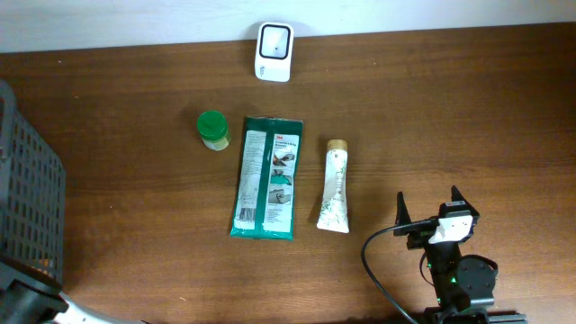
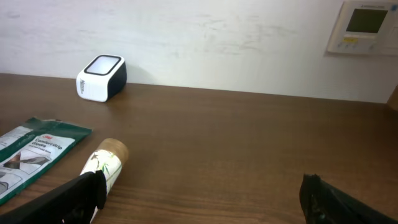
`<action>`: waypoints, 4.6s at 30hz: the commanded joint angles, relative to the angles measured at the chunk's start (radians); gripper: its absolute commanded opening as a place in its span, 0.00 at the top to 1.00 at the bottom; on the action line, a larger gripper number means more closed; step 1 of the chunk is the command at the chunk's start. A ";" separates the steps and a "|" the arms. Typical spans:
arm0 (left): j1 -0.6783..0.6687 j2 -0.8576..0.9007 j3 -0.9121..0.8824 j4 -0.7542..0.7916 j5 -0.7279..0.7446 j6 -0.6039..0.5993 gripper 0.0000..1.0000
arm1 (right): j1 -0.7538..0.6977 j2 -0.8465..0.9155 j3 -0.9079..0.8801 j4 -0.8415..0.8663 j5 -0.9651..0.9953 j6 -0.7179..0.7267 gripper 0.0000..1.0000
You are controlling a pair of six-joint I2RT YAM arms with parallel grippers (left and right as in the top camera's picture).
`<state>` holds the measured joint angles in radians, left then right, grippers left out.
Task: Scan the item barcode
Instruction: 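Reach the left gripper into the basket and grasp the pale green bag, then place the pale green bag on the table left of the wipes pack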
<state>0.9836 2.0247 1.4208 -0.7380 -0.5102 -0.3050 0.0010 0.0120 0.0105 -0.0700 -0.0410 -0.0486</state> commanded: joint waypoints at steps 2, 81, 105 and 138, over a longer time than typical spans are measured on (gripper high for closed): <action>0.014 0.056 -0.015 -0.011 0.120 -0.015 1.00 | 0.005 -0.006 -0.005 -0.005 0.005 0.000 0.02; -0.093 -0.075 0.015 -0.135 0.123 0.026 0.41 | 0.005 -0.006 -0.005 -0.005 0.005 0.000 0.02; -0.114 -0.030 0.298 -0.267 0.215 0.027 1.00 | 0.005 -0.006 -0.005 -0.005 0.005 0.000 0.02; -0.927 -0.500 -0.003 -0.377 0.293 0.053 1.00 | 0.005 -0.006 -0.005 -0.005 0.005 0.000 0.02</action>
<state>0.0555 1.5234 1.4902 -1.1515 -0.2016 -0.2638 0.0010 0.0120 0.0105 -0.0700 -0.0410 -0.0494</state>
